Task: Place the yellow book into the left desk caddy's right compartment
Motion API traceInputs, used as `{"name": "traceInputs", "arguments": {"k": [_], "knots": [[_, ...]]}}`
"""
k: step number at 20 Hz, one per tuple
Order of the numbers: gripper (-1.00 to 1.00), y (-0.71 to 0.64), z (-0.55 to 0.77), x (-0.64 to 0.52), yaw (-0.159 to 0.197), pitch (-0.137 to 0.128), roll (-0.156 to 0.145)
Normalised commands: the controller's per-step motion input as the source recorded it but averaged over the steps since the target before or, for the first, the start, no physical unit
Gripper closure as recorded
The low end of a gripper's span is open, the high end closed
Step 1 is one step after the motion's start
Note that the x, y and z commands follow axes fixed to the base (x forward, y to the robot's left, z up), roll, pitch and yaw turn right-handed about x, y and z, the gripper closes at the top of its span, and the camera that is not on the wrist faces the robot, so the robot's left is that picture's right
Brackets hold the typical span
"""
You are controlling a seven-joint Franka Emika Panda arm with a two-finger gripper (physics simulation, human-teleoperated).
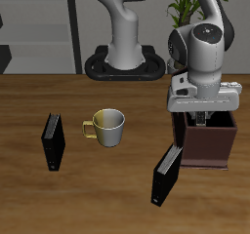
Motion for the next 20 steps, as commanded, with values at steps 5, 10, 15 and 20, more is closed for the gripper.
{"name": "traceInputs", "arguments": {"k": [5,10,15,20], "knots": [[-1.0,-0.06,-0.01,0.02,-0.017,0.003,-0.02],[-1.0,-0.08,0.07,0.05,0.009,0.006,-0.029],[-1.0,-0.12,0.13,-0.03,-0.007,-0.017,-0.016],[-1.0,-0.12,0.2,-0.1,0.015,-0.02,-0.008]]}}
